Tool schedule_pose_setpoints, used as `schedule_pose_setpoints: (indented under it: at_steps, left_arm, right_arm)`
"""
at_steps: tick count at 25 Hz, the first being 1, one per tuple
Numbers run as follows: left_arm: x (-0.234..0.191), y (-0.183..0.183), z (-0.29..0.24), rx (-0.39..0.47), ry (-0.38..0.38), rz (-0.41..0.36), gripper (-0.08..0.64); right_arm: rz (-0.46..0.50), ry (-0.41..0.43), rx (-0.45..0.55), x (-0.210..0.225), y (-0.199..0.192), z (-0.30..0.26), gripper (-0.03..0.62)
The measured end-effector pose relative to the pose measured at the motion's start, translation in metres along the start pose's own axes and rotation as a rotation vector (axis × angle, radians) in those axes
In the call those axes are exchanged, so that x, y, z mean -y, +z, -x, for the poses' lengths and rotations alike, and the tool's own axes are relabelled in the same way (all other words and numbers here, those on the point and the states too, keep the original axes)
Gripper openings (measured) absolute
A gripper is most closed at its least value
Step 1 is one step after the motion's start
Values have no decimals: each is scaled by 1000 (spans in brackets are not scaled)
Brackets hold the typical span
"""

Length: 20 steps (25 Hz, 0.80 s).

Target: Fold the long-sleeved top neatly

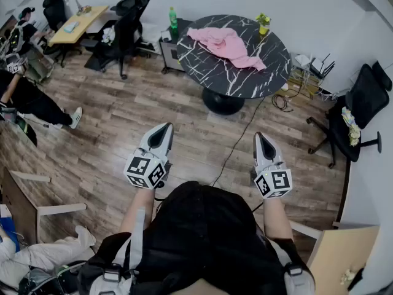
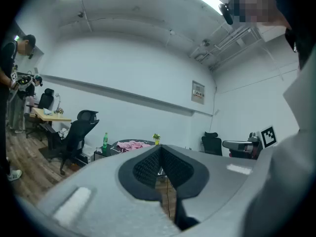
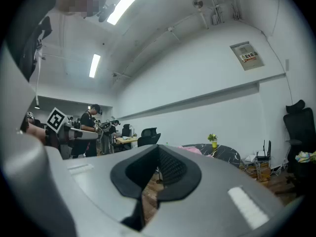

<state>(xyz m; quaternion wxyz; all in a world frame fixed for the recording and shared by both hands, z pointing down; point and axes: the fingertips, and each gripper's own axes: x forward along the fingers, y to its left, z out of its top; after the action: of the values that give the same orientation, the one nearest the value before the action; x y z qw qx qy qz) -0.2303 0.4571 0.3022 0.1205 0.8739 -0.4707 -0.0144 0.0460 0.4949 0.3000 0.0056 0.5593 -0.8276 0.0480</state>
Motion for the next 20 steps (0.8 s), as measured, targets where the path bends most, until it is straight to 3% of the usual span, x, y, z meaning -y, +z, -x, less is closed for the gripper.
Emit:
schedule_pose_setpoints:
  at_steps: [13,16,20]
  left_arm:
    - [12,0,-19,7,-48,-21,8]
    - [14,-4,-23,-23,-39,-45,8]
    - [14,-7,-25,-22,-24,-73,9]
  right_arm:
    - [-24,7,66,3,14,-21,5]
    - [-1,2,43,9,5,-14,5]
    - [-48,-46,14,32,-17,2,5]
